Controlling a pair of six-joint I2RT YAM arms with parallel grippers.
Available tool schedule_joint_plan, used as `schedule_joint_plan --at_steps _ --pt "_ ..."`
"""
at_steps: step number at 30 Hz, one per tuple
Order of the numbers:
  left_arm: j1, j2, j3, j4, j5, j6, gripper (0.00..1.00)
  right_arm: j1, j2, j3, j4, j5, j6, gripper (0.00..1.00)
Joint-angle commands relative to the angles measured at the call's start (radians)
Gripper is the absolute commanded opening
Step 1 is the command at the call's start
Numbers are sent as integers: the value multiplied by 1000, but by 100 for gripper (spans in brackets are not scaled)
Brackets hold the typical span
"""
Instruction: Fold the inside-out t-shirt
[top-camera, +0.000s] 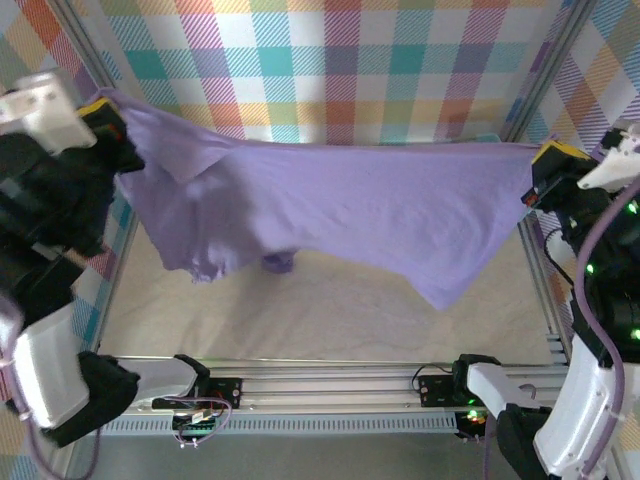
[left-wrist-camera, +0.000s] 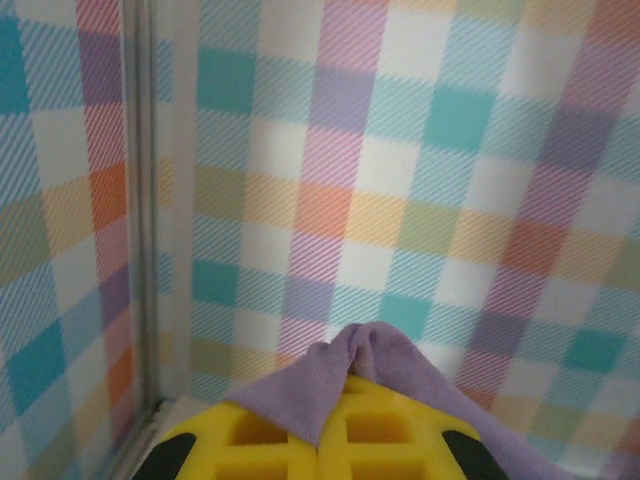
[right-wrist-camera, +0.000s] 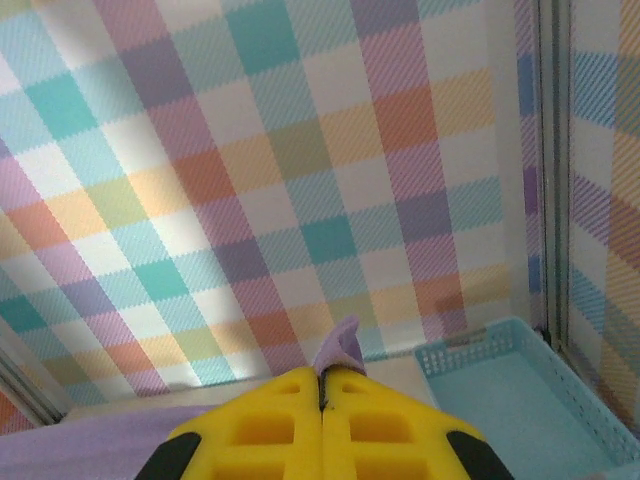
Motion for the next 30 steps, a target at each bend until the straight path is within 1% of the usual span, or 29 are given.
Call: schedule_joint_plan --at_steps 1,3,6,9,12,17,20,25,30 --pt "217 146 17 -53 187 -69 0 -5 121 -92 108 37 -14 0" --pt "301 222 34 -24 283 -95 0 -5 186 -98 172 38 -14 0" --pt "363 331 122 -12 363 -117 0 -5 271 -79 246 29 -5 0" --pt "391 403 232 -8 415 -123 0 -5 330 -38 285 13 5 0" --pt "399 416 293 -1 445 -120 0 -5 346 2 286 -15 11 0" --pt "399 307 262 2 469 -108 0 -5 277 -3 266 -62 19 0" --pt "398 181 178 32 494 -102 0 -5 195 -23 227 -76 13 0" --pt "399 -29 51 64 530 -106 0 -5 49 -16 141 -59 -1 0" --pt "399 -148 85 58 550 -122 0 -5 -41 87 44 -39 -15 0"
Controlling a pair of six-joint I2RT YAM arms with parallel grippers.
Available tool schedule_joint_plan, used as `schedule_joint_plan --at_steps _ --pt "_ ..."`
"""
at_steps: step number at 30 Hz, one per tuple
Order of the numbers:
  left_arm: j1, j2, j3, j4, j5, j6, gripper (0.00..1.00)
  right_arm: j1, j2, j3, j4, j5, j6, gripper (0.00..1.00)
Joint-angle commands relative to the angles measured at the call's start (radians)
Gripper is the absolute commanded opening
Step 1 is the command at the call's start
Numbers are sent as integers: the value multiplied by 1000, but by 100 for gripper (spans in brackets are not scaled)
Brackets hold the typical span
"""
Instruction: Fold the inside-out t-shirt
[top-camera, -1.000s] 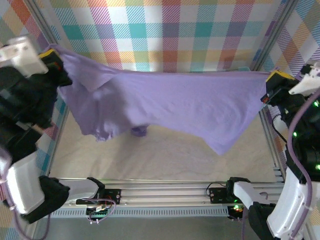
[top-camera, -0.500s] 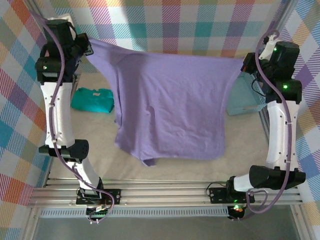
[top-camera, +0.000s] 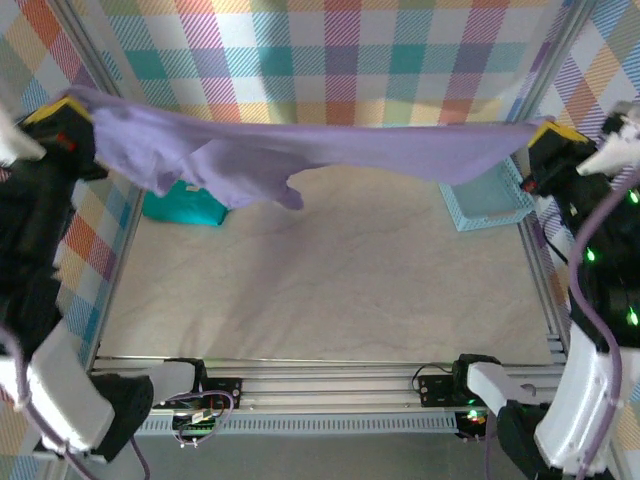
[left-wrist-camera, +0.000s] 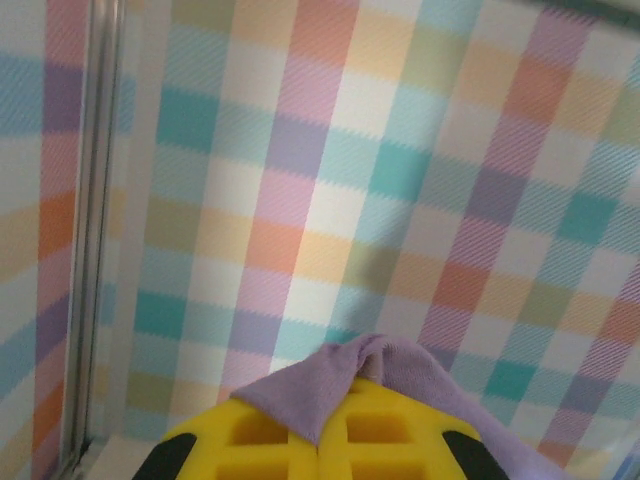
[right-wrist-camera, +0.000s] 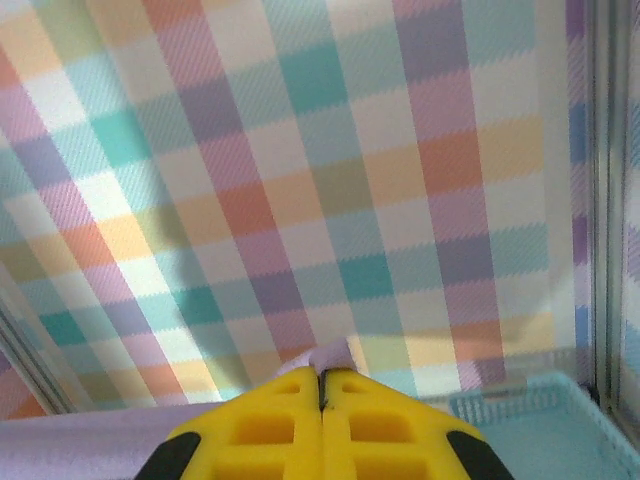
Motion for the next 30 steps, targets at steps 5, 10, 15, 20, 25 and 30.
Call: schedule_joint_plan --at_steps 5,10,15,20,25,30 --pt "19 -34 148 36 26 -29 0 -7 -22 209 -143 52 -44 0" --pt "20 47 171 10 -14 -22 0 -8 18 259 -154 59 -70 0" --pt "19 163 93 37 -31 -7 0 -7 70 157 -70 41 -79 0" --pt "19 256 -116 159 -45 1 0 -7 148 -57 102 24 -70 0" --pt "20 438 -256 296 -23 -3 0 5 318 -239 322 3 -51 0" --pt "22 758 -159 353 18 -15 0 79 644 -213 470 58 -64 0"
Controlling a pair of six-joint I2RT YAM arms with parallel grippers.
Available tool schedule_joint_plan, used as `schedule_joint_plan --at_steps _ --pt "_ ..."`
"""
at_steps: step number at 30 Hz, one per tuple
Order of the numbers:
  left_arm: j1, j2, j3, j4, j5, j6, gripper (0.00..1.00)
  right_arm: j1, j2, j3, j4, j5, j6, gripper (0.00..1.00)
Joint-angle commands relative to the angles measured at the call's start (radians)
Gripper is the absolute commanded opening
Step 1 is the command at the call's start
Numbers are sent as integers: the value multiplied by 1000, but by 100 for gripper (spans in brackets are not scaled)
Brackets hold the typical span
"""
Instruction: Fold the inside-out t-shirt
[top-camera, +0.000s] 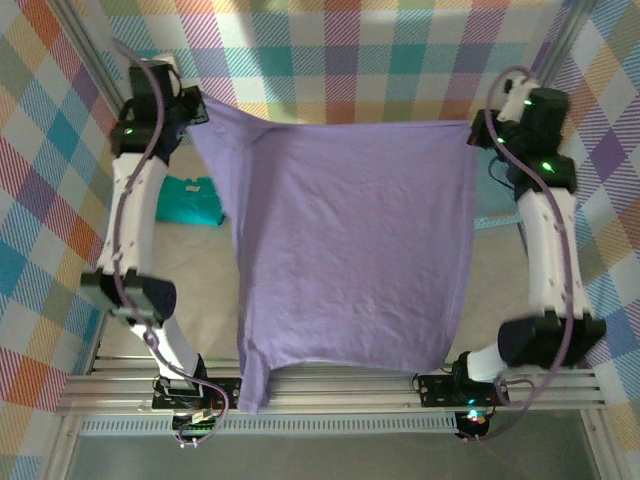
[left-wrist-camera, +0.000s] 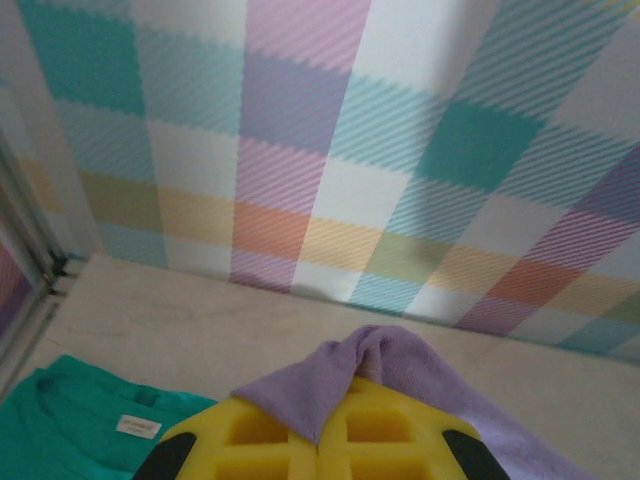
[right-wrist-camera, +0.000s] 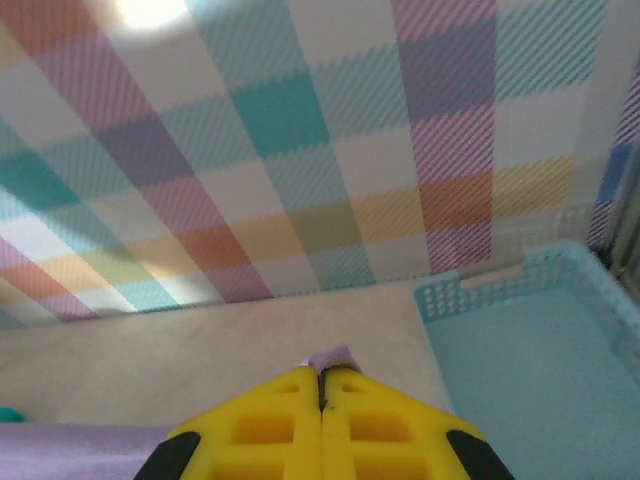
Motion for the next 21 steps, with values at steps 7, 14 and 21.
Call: schedule_joint_plan --at_steps 7,14,21 --pt "18 686 685 -23 138 -84 11 112 697 504 82 111 -3 13" --pt "19 645 609 -100 197 -135 47 194 803 726 -166 146 -110 38" --pt "17 10 -393 234 244 -280 55 275 372 -92 -39 40 29 44"
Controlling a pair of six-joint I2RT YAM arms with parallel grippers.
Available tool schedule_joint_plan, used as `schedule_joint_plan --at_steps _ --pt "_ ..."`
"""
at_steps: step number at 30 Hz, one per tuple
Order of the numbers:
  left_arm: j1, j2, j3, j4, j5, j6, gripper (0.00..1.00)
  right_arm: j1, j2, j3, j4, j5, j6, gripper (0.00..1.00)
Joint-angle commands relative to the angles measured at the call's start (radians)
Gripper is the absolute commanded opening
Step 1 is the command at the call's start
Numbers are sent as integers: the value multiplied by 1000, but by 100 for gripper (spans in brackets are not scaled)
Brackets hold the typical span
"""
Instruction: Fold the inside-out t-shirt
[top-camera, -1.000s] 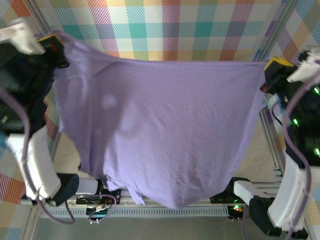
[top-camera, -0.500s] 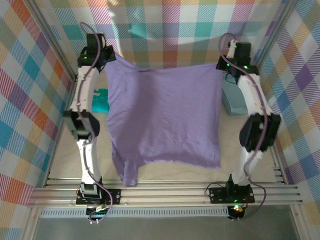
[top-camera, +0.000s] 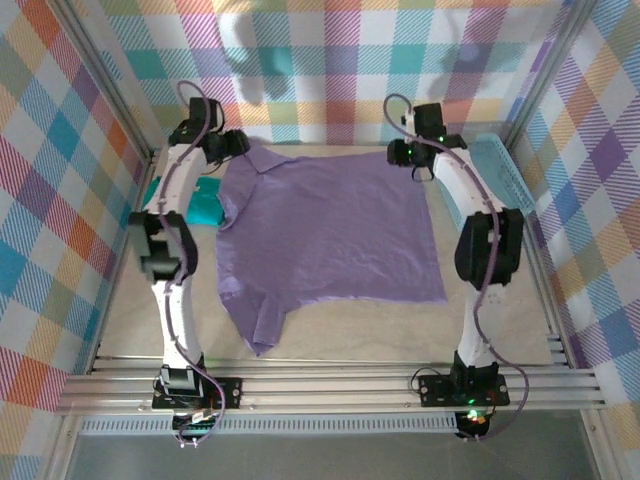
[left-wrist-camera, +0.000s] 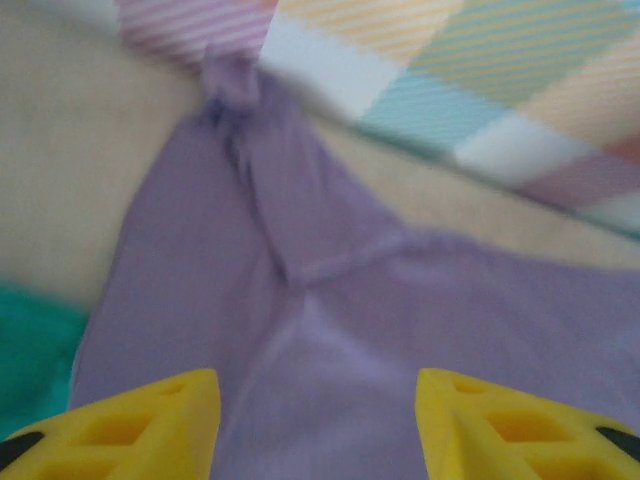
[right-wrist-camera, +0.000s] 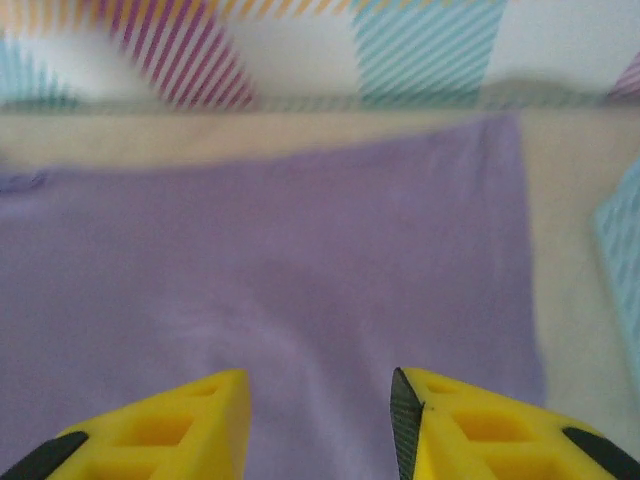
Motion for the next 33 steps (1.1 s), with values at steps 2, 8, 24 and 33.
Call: schedule_joint_plan --at_steps 2,8,24,33 --pt "0 -427 -529 325 116 -192 55 32 -224 -410 50 -113 124 45" --pt "-73 -574 -883 414 140 -221 56 32 -200 -562 98 -237 163 46" --pt "-84 -450 -994 452 112 -193 56 -38 104 -288 18 -236 151 42" --pt "-86 -511 -1027 439 139 -207 56 -110 137 -282 -134 -135 165 34"
